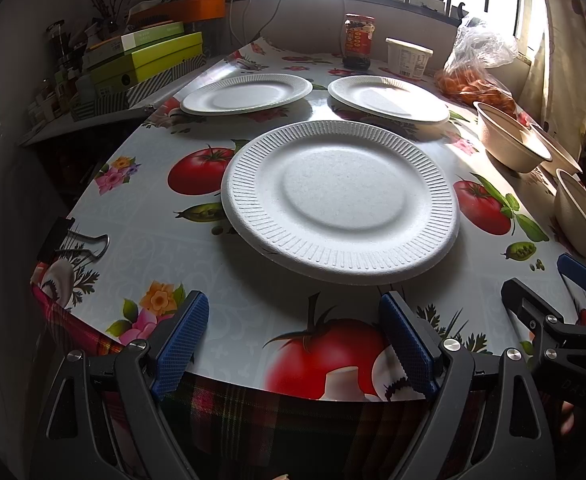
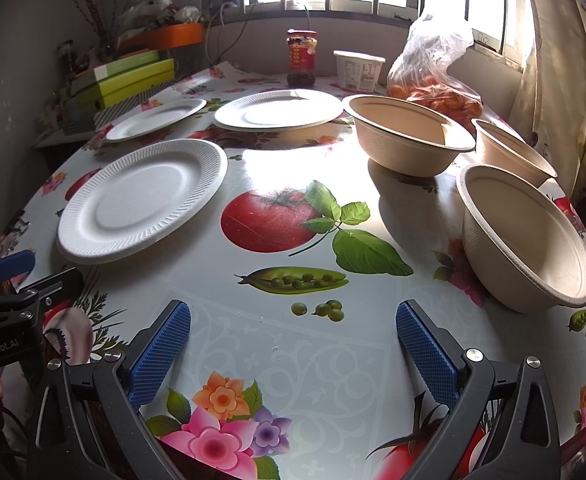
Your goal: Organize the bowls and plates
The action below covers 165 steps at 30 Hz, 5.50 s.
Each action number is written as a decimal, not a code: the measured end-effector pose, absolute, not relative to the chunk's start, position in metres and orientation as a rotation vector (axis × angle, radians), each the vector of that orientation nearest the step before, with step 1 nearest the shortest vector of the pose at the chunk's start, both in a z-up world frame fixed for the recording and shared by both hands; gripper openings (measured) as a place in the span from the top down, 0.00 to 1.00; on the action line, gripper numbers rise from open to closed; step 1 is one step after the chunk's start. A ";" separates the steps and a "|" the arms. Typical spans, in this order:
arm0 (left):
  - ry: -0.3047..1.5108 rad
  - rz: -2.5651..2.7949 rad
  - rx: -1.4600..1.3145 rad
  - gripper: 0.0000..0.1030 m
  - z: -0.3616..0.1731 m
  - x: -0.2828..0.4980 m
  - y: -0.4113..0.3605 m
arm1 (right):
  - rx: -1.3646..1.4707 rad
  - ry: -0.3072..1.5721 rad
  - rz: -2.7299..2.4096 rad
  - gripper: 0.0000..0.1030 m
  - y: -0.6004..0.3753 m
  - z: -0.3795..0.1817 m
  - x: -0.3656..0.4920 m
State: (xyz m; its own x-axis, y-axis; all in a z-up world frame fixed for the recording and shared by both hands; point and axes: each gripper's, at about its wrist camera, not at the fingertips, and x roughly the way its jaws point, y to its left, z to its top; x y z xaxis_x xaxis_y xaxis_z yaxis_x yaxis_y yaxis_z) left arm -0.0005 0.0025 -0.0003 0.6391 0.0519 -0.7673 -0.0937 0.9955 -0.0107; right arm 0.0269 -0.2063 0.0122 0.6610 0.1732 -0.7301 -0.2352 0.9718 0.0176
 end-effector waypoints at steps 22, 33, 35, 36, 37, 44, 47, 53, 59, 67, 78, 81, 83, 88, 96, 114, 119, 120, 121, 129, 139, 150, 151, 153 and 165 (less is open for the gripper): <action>0.874 0.059 -0.029 0.15 0.021 0.001 0.014 | -0.115 0.761 0.304 0.00 -0.202 0.044 0.032; 0.818 0.097 -0.039 0.15 0.070 0.034 0.060 | -0.108 0.728 0.409 0.00 -0.176 0.104 0.081; 0.811 0.122 -0.044 0.15 0.076 0.043 0.069 | -0.118 0.717 0.429 0.00 -0.170 0.114 0.092; 0.813 0.123 -0.051 0.15 0.079 0.048 0.073 | -0.125 0.715 0.439 0.00 -0.168 0.119 0.097; 0.819 0.120 -0.059 0.15 0.081 0.053 0.077 | -0.131 0.713 0.445 0.00 -0.165 0.123 0.104; 0.839 0.122 -0.084 0.15 0.089 0.085 0.096 | -0.173 0.733 0.501 0.00 -0.145 0.137 0.148; 0.840 0.140 -0.083 0.15 0.090 0.098 0.104 | -0.177 0.756 0.550 0.00 -0.134 0.140 0.167; 0.844 0.165 -0.092 0.16 0.092 0.123 0.118 | -0.187 0.807 0.630 0.00 -0.110 0.139 0.208; 0.866 0.180 -0.134 0.16 0.088 0.150 0.134 | -0.153 0.860 0.706 0.00 -0.086 0.133 0.251; 0.939 0.179 -0.211 0.16 0.068 0.187 0.155 | -0.136 1.001 0.748 0.00 -0.058 0.100 0.308; 0.977 0.194 -0.268 0.16 0.052 0.217 0.171 | -0.100 1.101 0.766 0.03 -0.035 0.064 0.354; 0.997 0.194 -0.291 0.16 0.044 0.223 0.175 | -0.097 1.130 0.771 0.06 -0.029 0.055 0.363; 1.005 0.193 -0.298 0.16 0.040 0.225 0.176 | -0.075 1.155 0.774 0.15 -0.026 0.048 0.368; 1.014 0.184 -0.317 0.17 0.034 0.228 0.180 | -0.042 1.191 0.772 0.18 -0.023 0.035 0.376; 1.024 0.149 -0.363 0.27 0.028 0.235 0.182 | -0.006 1.214 0.787 0.27 -0.023 0.028 0.382; 1.035 0.122 -0.402 0.56 0.021 0.240 0.182 | 0.033 1.228 0.798 0.63 -0.023 0.026 0.383; 1.037 0.117 -0.406 0.64 0.020 0.240 0.181 | 0.036 1.228 0.796 0.66 -0.024 0.025 0.382; 1.038 0.117 -0.407 0.66 0.019 0.240 0.181 | 0.037 1.229 0.796 0.68 -0.024 0.025 0.383; 1.040 0.116 -0.406 0.66 0.019 0.240 0.181 | 0.036 1.229 0.793 0.72 -0.024 0.025 0.382; 1.043 0.131 -0.403 0.76 0.018 0.240 0.182 | 0.028 1.229 0.779 0.79 -0.026 0.025 0.382; 1.045 0.142 -0.408 0.79 0.017 0.240 0.184 | 0.024 1.222 0.769 0.82 -0.027 0.025 0.381; 1.033 0.152 -0.409 0.82 0.024 0.235 0.187 | 0.036 1.221 0.771 0.83 -0.029 0.028 0.379; 1.032 0.153 -0.410 0.82 0.025 0.234 0.187 | 0.038 1.220 0.772 0.83 -0.029 0.028 0.378; 1.028 0.152 -0.408 0.82 0.027 0.232 0.187 | 0.038 1.218 0.772 0.83 -0.030 0.030 0.376; 1.000 0.131 -0.400 0.82 0.046 0.214 0.180 | 0.050 1.190 0.772 0.83 -0.044 0.053 0.356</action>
